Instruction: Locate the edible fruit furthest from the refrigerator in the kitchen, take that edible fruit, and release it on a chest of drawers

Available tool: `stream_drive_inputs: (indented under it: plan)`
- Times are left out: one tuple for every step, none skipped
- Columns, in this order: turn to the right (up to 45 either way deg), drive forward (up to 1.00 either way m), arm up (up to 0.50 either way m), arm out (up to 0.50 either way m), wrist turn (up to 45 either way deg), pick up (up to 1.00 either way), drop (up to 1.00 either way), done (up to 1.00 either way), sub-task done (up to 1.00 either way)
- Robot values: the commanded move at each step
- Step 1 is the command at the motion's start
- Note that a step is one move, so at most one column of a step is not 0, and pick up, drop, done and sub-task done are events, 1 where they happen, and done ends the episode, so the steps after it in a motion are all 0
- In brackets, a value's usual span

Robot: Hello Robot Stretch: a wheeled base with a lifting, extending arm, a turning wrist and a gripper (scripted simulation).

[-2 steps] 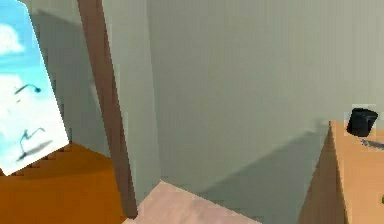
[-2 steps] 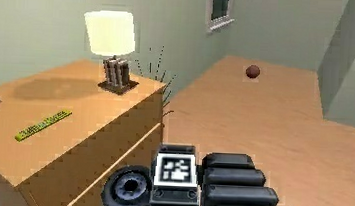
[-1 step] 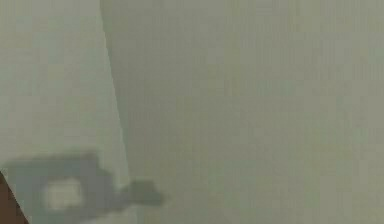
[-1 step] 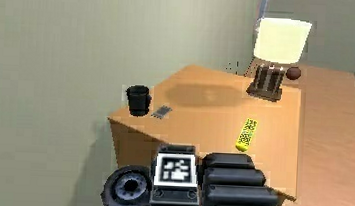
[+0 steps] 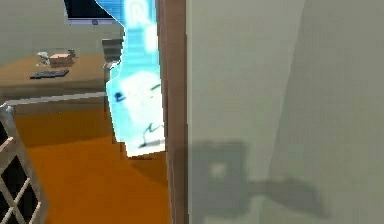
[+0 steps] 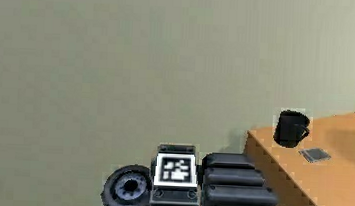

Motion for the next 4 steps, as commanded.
stream_drive_inputs:
  plan:
    - [39.0,0.00,0.00,0.00,0.0,0.00,0.00,0.00,0.00]
    - [-39.0,0.00,0.00,0.00,0.0,0.00,0.00,0.00,0.00]
    - [36.0,0.00,0.00,0.00,0.0,0.00,0.00,0.00,0.00]
    - [-36.0,0.00,0.00,0.00,0.0,0.00,0.00,0.00,0.00]
